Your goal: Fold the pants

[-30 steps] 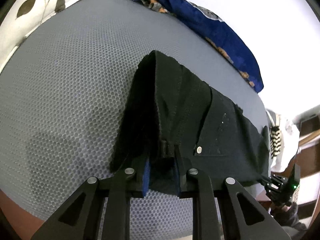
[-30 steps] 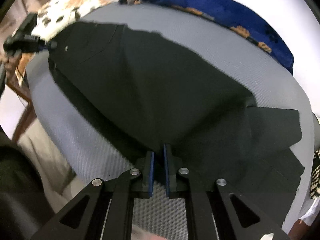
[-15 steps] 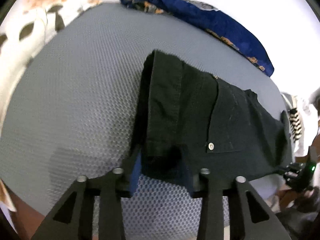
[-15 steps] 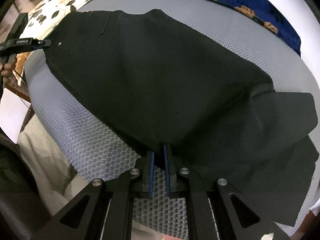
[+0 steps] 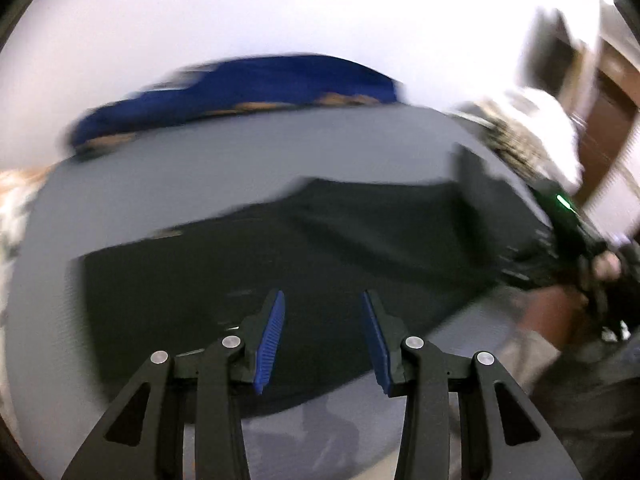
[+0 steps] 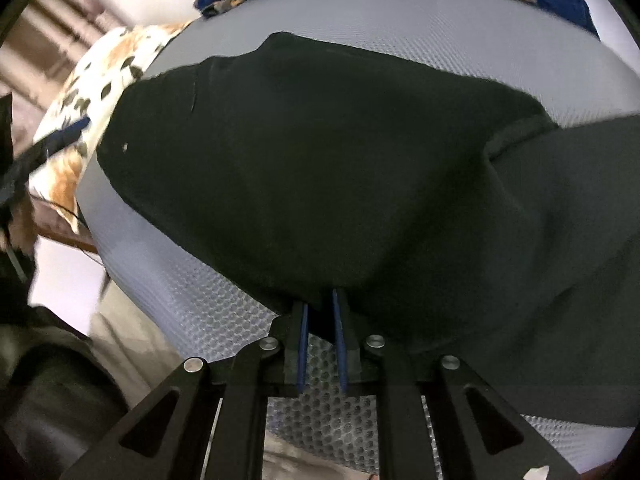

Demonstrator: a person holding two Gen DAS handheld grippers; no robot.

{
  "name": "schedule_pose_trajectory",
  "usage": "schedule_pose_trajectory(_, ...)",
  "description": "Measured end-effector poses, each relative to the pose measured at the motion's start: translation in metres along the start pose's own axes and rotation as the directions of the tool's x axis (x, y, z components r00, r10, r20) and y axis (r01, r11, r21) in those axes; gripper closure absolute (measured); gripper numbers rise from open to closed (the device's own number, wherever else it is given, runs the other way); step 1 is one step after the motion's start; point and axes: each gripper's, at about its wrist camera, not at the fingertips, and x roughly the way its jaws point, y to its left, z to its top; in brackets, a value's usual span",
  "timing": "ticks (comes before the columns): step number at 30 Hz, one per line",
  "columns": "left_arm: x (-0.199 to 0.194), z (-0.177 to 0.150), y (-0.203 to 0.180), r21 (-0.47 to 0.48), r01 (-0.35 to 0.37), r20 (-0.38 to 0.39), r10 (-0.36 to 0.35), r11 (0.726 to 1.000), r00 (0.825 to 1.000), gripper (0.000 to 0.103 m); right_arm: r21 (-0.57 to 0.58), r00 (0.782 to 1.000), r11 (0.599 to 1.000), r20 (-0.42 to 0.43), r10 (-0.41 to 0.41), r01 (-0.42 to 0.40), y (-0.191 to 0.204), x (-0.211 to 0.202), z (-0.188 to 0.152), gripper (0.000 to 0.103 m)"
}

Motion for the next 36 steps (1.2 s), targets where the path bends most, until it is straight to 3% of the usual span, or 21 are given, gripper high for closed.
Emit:
schedule_pose_trajectory(3, 0.042, 0.008, -0.051, 0.119, 0.093, -0.072, -0.085, 0.989, 0.994, 0.062, 0.002, 1.0, 1.0, 0.003, -0.006, 0.006, 0.001, -0.003, -0.001, 0.091)
schedule_pose_trajectory(8, 0.087, 0.009, -0.106, 0.241, 0.179, -0.163, -0.142, 0.954, 0.976, 0.062, 0.011, 1.0, 1.0, 0.011, 0.004, -0.004, 0.005, -0.003, 0.002, 0.091)
schedule_pose_trajectory(13, 0.106, 0.003, -0.126, 0.287, 0.171, -0.194, -0.118, 0.943, 0.974, 0.064, 0.009, 0.999, 1.0, 0.029, 0.028, -0.028, 0.004, -0.008, 0.004, 0.09)
schedule_pose_trajectory(15, 0.111, 0.005, -0.128, 0.29, 0.164, -0.193, -0.11, 0.943, 0.975, 0.072, 0.005, 0.999, 0.999, 0.035, 0.033, -0.033, 0.003, -0.01, 0.003, 0.09)
schedule_pose_trajectory(17, 0.116, 0.006, -0.126, 0.285, 0.15, -0.198, -0.094, 0.947, 0.976, 0.086, 0.0, 0.999, 0.999, 0.039, 0.035, -0.035, 0.003, -0.01, 0.001, 0.09)
schedule_pose_trajectory(20, 0.127, 0.007, -0.126, 0.274, 0.136, -0.198, -0.083, 0.952, 0.977, 0.096, 0.002, 0.998, 0.999, 0.049, 0.032, -0.032, 0.0, -0.012, -0.004, 0.089)
schedule_pose_trajectory(23, 0.136, 0.006, -0.129, 0.268, 0.134, -0.202, -0.081, 0.954, 0.976, 0.096, 0.029, 0.997, 0.998, 0.057, 0.057, -0.059, -0.004, -0.021, -0.008, 0.075)
schedule_pose_trajectory(26, 0.136, 0.003, -0.126, 0.242, 0.15, -0.199, -0.103, 0.959, 0.975, 0.096, 0.068, 0.99, 0.995, 0.125, 0.063, -0.071, -0.024, -0.052, -0.014, 0.07)
schedule_pose_trajectory(28, 0.135, 0.004, -0.124, 0.224, 0.158, -0.196, -0.115, 0.962, 0.974, 0.096, 0.118, 0.987, 0.992, 0.16, 0.029, -0.048, -0.044, -0.07, -0.011, 0.07)
schedule_pose_trajectory(31, 0.133, 0.004, -0.123, 0.217, 0.164, -0.187, -0.124, 0.962, 0.974, 0.096, 0.246, 0.974, 0.968, 0.206, -0.098, 0.045, -0.097, -0.096, 0.007, 0.07)
schedule_pose_trajectory(33, 0.132, 0.003, -0.121, 0.201, 0.176, -0.185, -0.139, 0.964, 0.973, 0.096, 0.336, 0.962, 0.935, 0.197, -0.19, 0.116, -0.129, -0.104, 0.023, 0.067)
schedule_pose_trajectory(35, 0.13, 0.003, -0.119, 0.19, 0.187, -0.181, -0.153, 0.964, 0.972, 0.096, 0.395, 0.956, 0.906, 0.173, -0.236, 0.153, -0.156, -0.105, 0.039, 0.057)
schedule_pose_trajectory(36, 0.129, 0.003, -0.118, 0.187, 0.193, -0.18, -0.159, 0.963, 0.971, 0.096, 0.436, 0.952, 0.884, 0.16, -0.261, 0.169, -0.172, -0.105, 0.049, 0.057)
